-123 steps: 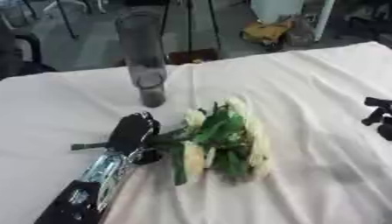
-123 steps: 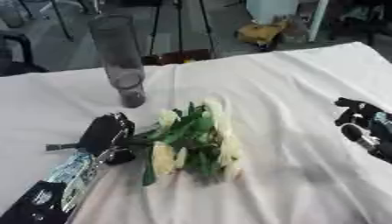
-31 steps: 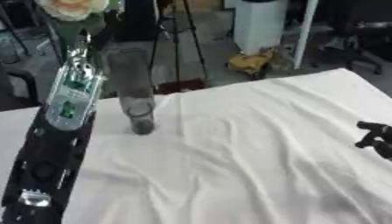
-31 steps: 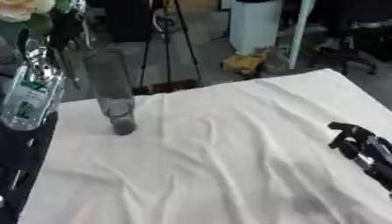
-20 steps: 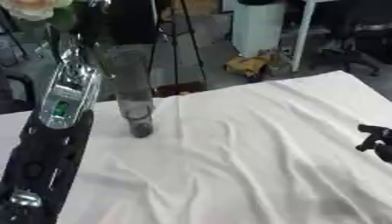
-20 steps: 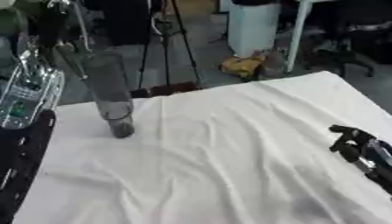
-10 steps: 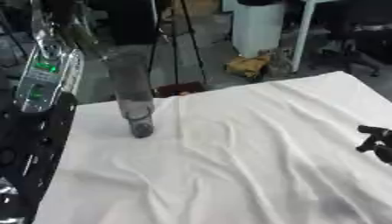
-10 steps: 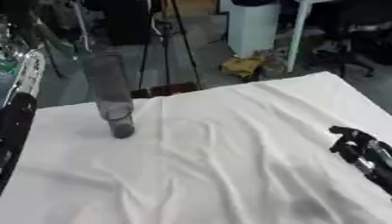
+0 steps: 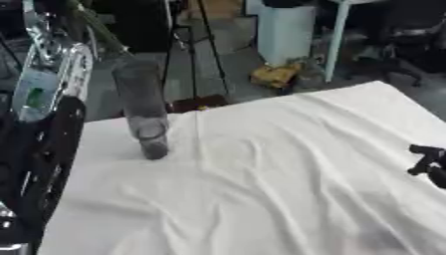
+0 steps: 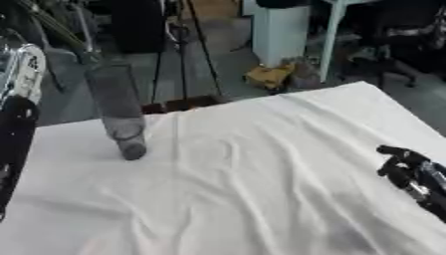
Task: Arrange flowers into the vase.
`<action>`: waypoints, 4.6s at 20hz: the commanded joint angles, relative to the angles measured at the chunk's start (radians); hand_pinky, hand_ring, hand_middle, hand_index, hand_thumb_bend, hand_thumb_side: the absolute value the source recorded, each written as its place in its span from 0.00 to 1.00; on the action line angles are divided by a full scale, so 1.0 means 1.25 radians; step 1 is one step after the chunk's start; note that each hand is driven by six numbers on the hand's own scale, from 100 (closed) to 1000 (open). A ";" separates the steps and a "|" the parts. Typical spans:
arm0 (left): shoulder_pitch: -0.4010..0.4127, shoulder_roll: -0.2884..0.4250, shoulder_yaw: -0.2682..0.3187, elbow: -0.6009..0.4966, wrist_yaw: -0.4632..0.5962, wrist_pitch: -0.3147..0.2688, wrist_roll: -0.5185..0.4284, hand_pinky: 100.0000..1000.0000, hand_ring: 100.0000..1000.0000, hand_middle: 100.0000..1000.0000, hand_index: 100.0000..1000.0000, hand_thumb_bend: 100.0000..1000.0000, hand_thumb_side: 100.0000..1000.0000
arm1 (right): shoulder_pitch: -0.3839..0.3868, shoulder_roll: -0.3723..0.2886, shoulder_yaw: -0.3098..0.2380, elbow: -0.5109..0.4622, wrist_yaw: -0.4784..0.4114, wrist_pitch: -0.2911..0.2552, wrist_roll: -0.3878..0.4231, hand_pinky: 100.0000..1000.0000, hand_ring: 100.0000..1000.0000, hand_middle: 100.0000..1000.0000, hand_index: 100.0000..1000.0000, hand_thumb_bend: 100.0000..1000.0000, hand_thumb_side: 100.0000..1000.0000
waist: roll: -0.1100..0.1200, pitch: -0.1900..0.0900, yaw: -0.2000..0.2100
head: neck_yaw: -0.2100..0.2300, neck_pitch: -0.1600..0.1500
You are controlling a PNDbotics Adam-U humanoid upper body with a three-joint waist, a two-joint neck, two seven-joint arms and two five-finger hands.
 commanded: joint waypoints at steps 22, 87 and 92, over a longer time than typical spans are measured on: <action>-0.041 0.024 0.010 0.191 -0.034 -0.149 0.052 0.00 0.00 0.00 0.00 0.29 0.49 | -0.027 -0.010 -0.002 -0.009 0.009 -0.005 0.010 0.68 0.98 0.42 0.82 0.64 0.72 | 0.010 0.006 -0.056 | 0.015 -0.061; -0.047 0.050 -0.005 0.359 -0.279 0.097 0.272 0.00 0.00 0.00 0.00 0.45 0.43 | 0.002 -0.015 -0.013 -0.028 0.005 0.014 0.024 0.68 0.98 0.41 0.82 0.63 0.72 | 0.040 0.004 -0.077 | 0.009 -0.077; -0.050 0.054 -0.003 0.371 -0.290 0.121 0.262 0.00 0.00 0.00 0.00 0.48 0.48 | 0.005 -0.015 -0.014 -0.028 0.006 0.015 0.024 0.68 0.98 0.41 0.82 0.63 0.72 | 0.039 0.001 -0.080 | 0.009 -0.077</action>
